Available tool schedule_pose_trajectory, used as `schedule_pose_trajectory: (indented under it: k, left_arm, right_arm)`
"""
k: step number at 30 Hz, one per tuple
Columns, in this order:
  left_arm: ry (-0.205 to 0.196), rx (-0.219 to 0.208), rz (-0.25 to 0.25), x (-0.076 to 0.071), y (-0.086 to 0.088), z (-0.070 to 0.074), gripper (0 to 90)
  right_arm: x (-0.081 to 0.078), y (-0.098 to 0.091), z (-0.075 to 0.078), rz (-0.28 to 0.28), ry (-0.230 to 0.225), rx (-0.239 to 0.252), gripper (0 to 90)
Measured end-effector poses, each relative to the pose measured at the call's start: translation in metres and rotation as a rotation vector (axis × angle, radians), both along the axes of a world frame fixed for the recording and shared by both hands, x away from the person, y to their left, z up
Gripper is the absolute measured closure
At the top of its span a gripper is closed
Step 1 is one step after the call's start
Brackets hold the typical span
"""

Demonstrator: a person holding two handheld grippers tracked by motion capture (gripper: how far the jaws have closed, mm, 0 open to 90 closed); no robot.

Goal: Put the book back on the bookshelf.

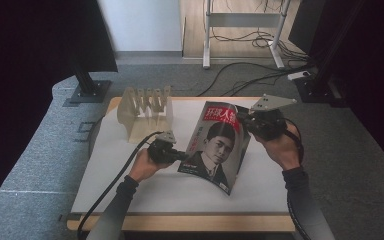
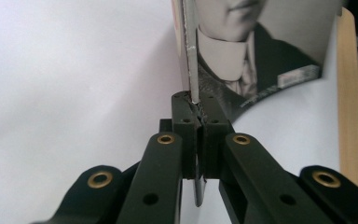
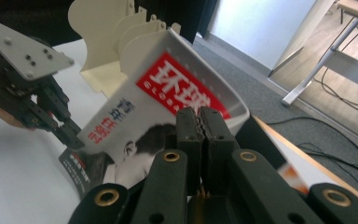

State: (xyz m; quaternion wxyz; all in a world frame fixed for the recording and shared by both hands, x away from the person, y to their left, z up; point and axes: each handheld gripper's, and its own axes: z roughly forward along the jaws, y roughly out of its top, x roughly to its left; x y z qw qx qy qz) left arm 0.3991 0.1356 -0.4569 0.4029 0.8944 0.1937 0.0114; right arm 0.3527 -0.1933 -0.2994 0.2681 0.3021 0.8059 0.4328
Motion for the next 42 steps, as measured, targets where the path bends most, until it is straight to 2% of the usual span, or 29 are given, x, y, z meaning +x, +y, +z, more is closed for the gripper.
schedule_pose_trajectory:
  k: [2, 3, 8, 17, 21, 25, 32, 35, 37, 38, 39, 40, 41, 42]
  left_arm:
    - [-0.003, -0.008, -0.006, -0.003, 0.003, -0.002, 88.0]
    - [-0.013, 0.0, -0.004, -0.005, 0.004, -0.002, 88.0]
    - [-0.007, 0.007, -0.009, -0.011, 0.011, -0.007, 88.0]
    - [-0.021, 0.018, -0.012, -0.024, 0.02, -0.01, 88.2]
    - [-0.03, 0.007, -0.016, -0.03, 0.024, -0.013, 88.2]
    - [-0.049, -0.012, -0.027, -0.038, 0.03, -0.017, 88.3]
    - [-0.085, -0.017, -0.034, -0.05, 0.035, -0.021, 88.4]
    - [-0.103, -0.015, -0.04, -0.055, 0.034, -0.021, 88.4]
    - [-0.122, -0.015, -0.048, -0.06, 0.034, -0.021, 88.3]
    - [-0.122, -0.015, -0.048, -0.06, 0.034, -0.021, 88.4]
    - [-0.122, -0.017, -0.051, -0.061, 0.035, -0.021, 88.4]
    - [-0.124, -0.018, -0.049, -0.061, 0.035, -0.021, 88.3]
    - [-0.126, -0.02, -0.049, -0.062, 0.036, -0.022, 88.3]
    - [-0.131, -0.025, -0.048, -0.064, 0.037, -0.024, 88.3]
  right_arm:
    - [0.0, -0.001, -0.002, 0.0, 0.002, 0.013, 86.3]
    - [0.0, -0.002, -0.003, -0.001, 0.002, 0.018, 86.3]
    - [-0.001, -0.005, -0.003, -0.001, 0.009, 0.018, 86.4]
    - [-0.004, -0.007, -0.004, 0.005, 0.011, 0.023, 86.4]
    - [-0.004, -0.006, -0.004, 0.009, 0.011, 0.023, 86.4]
    - [-0.006, -0.008, -0.004, 0.016, 0.009, 0.015, 86.2]
    - [-0.006, -0.009, -0.006, 0.031, 0.015, 0.016, 85.2]
    - [-0.006, -0.01, -0.006, 0.04, 0.014, 0.016, 81.3]
    - [-0.006, -0.012, -0.007, 0.048, 0.016, 0.013, 68.5]
    - [-0.006, -0.012, -0.007, 0.048, 0.016, 0.013, 68.5]
    - [-0.006, -0.012, -0.008, 0.05, 0.018, 0.013, 64.8]
    - [-0.006, -0.014, -0.01, 0.056, 0.023, 0.015, 56.9]
    - [-0.006, -0.014, -0.01, 0.056, 0.023, 0.015, 56.9]
    - [-0.005, -0.015, -0.013, 0.061, 0.032, 0.013, 51.0]
